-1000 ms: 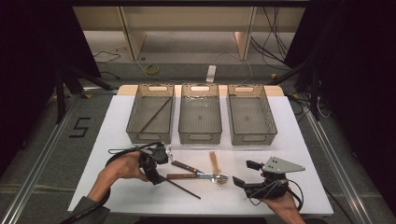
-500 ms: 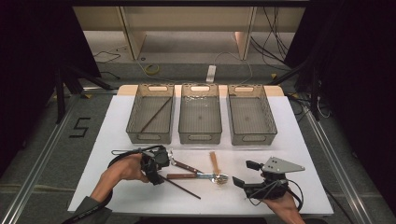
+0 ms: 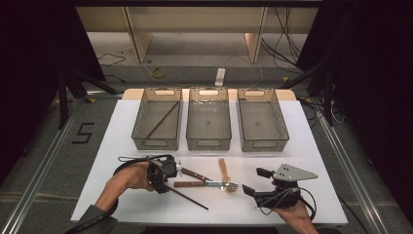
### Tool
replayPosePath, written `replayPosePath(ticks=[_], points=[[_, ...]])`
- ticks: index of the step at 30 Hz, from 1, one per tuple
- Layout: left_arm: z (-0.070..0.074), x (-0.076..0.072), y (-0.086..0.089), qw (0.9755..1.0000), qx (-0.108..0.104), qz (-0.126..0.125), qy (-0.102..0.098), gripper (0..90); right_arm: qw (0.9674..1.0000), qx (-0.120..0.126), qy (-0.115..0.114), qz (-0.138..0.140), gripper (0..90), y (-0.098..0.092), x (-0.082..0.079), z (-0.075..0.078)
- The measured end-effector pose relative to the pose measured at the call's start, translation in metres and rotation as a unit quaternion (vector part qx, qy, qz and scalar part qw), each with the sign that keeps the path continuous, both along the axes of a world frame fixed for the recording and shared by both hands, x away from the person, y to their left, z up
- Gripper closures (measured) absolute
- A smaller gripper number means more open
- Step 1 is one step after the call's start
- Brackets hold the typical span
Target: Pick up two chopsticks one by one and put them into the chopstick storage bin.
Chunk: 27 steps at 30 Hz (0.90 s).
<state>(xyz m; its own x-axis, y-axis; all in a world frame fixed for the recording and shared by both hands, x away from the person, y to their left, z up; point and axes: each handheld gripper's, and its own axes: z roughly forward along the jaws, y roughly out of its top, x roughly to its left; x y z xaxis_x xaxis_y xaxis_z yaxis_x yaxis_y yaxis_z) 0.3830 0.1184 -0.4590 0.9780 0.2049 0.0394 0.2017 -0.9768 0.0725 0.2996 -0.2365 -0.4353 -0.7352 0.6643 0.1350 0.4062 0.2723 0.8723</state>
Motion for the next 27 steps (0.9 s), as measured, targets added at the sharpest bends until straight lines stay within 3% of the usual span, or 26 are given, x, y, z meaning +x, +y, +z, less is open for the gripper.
replayPosePath(ticks=[11, 18, 27], points=[[-0.001, -0.010, 0.000, 0.9991, 0.002, -0.042, 0.001, 76.0, 1.0000, -0.002, 0.002, 0.001, 22.0, 0.000, 0.000, 0.000], [-0.001, -0.013, -0.001, 0.9973, 0.006, -0.073, 0.001, 83.0, 1.0000, -0.001, 0.000, 0.002, 22.0, 0.000, 0.000, 0.000], [0.001, -0.015, -0.001, 0.9969, -0.004, -0.078, 0.002, 84.5, 1.0000, -0.002, -0.001, 0.003, 22.0, 0.000, 0.000, 0.000]])
